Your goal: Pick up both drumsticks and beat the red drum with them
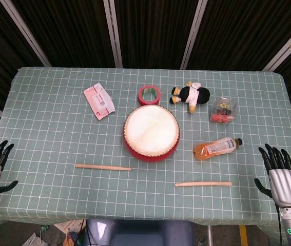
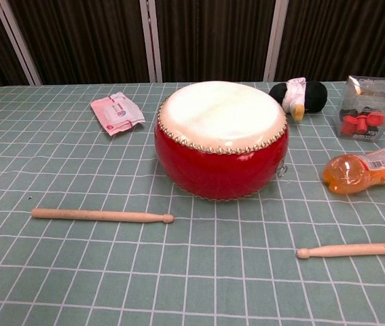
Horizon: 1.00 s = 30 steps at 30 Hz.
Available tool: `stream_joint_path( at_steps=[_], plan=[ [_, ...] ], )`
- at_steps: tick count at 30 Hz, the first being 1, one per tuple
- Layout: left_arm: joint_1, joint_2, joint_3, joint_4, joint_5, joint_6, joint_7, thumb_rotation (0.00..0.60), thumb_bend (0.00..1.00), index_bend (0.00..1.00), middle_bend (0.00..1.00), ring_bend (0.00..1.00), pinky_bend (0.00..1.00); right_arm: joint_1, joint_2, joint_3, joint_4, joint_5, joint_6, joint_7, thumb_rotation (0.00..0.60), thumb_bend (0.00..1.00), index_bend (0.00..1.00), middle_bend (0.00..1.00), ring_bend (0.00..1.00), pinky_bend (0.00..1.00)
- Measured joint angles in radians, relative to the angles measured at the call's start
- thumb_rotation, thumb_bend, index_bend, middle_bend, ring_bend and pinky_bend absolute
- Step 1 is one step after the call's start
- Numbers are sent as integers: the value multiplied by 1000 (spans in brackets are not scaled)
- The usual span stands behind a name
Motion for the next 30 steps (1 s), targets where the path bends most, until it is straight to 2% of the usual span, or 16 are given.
stream_joint_path(
  at_steps=[18,20,22,24,26,27,30],
  plan=[
    [-1,7,6,-10,5,-5,2,600,0,0,0,0,69,0,1,-1,-6,6,-6,0,600,305,0,0,0,0],
    [-1,10,7,-16,2,-9,7,600,0,0,1,14,99,1,2,-2,-4,3,-5,-1,600,305,0,0,0,0],
    [-1,14,9,-28,-2,-13,15,600,4,0,102,157,265,1,1,-2,-1,1,-5,-1,600,305,0,0,0,0],
    [-2,17,10,-40,-3,-16,30,600,27,11,431,501,583,0,2,-3,2,1,-3,3,600,305,0,0,0,0],
    [-4,16,10,-44,4,-12,51,600,50,54,668,731,784,-2,3,-3,2,2,-1,11,600,306,0,0,0,0],
    [-6,13,9,-46,13,-8,63,600,71,93,759,819,864,-2,4,-3,2,3,-1,13,600,306,0,0,0,0],
    [-16,5,12,-58,35,-17,81,600,138,221,922,956,981,-2,5,-4,2,4,-4,17,600,306,0,0,0,0]
  ],
)
